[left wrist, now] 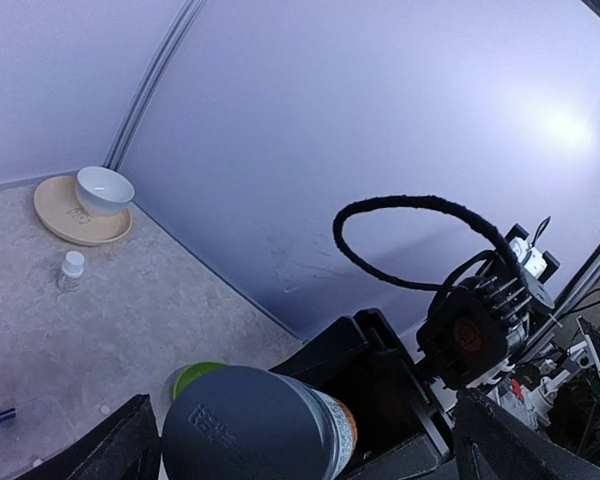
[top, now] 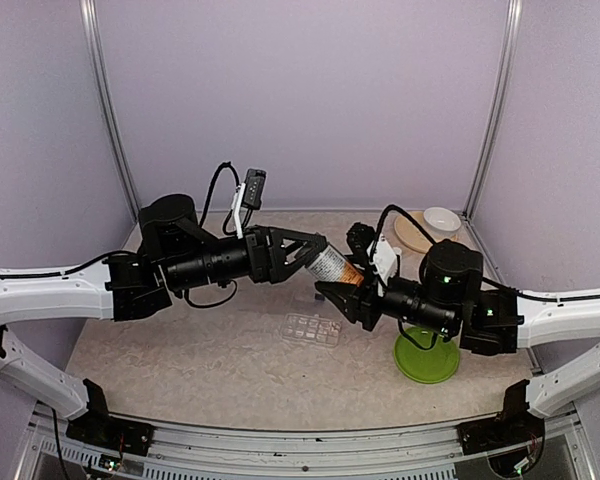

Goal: Sort the pills into containers
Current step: Screw the lid of the pill bottle onto the pill bottle.

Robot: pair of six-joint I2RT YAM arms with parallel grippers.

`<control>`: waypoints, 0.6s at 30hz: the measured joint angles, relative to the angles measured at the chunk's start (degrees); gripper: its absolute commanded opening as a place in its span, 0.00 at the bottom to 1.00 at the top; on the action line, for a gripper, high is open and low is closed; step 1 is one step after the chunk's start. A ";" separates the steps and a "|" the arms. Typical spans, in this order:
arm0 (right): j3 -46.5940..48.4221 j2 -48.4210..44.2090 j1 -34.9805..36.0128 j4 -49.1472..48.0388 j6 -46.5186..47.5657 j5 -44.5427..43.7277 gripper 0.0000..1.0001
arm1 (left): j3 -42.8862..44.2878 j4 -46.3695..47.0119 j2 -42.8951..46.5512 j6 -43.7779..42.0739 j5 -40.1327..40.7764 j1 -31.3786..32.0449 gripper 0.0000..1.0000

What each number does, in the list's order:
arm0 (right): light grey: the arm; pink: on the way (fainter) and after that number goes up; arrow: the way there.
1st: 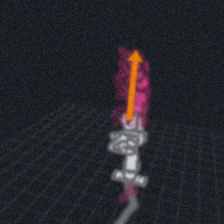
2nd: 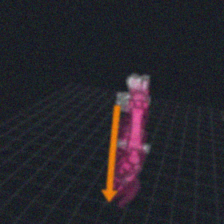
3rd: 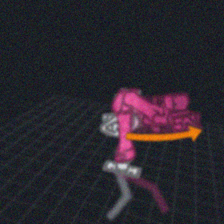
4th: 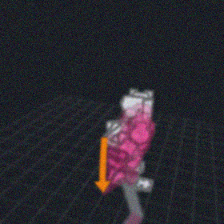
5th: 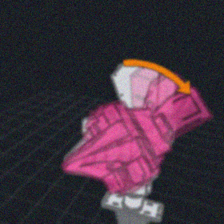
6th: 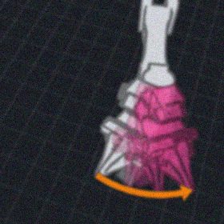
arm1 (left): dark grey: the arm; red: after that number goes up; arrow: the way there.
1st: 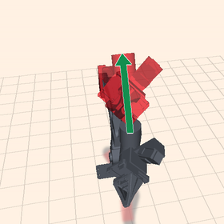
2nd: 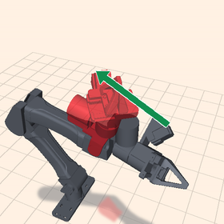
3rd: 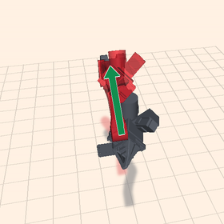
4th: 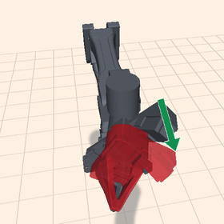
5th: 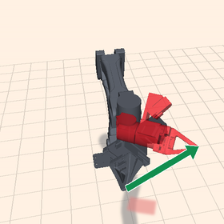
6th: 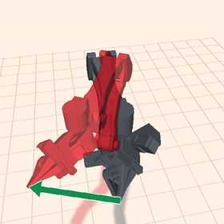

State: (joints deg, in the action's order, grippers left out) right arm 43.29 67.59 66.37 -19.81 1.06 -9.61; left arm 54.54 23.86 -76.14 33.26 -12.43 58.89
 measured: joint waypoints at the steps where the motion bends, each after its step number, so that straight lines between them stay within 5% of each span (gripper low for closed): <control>1: -0.11 -0.07 0.00 0.35 0.35 -0.59 0.00 | 0.90 -1.73 -0.02 0.02 0.44 -0.02 0.99; 18: -0.42 -1.18 0.00 3.91 8.28 -4.70 0.00 | 6.91 -16.28 -3.61 6.29 0.33 -3.91 0.87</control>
State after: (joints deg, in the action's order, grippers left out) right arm 42.87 66.41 66.37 -15.90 9.34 -14.31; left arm 61.45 7.57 -79.75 39.55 -12.10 54.98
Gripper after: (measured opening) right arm 0.515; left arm 0.912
